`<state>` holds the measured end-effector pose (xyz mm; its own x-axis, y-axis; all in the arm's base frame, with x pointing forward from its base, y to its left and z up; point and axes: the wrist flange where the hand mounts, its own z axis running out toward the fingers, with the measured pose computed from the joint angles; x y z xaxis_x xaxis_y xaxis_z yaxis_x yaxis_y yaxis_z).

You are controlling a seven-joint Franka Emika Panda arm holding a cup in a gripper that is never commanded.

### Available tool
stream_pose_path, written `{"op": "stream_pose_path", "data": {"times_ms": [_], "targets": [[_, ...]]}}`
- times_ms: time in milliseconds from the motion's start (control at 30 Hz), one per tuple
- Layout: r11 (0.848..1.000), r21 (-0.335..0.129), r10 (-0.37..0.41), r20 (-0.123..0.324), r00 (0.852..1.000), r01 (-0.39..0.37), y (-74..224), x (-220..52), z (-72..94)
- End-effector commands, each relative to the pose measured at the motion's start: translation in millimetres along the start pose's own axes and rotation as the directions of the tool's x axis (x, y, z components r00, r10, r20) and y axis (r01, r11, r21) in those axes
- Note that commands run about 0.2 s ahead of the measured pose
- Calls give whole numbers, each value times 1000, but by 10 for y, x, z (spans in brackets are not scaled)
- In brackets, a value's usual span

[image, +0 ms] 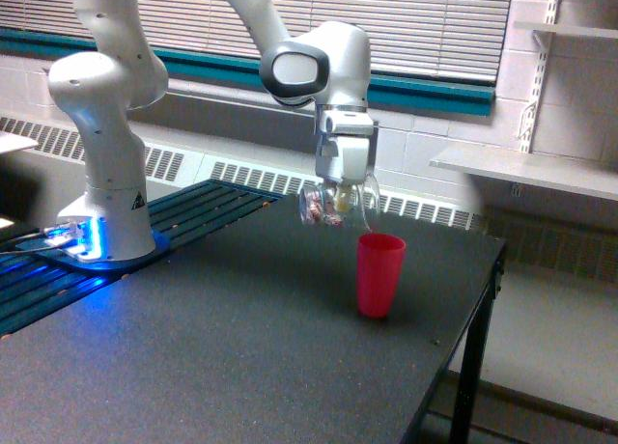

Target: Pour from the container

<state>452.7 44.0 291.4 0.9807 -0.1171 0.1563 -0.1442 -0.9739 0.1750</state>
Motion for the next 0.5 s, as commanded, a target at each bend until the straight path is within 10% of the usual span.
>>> {"op": "stream_pose_path", "data": {"times_ms": [33,500], "targets": [[1000,-17,22,0,1000,-22,2,64,-10],[998,-62,15,13,1000,-14,56,126,40]]}}
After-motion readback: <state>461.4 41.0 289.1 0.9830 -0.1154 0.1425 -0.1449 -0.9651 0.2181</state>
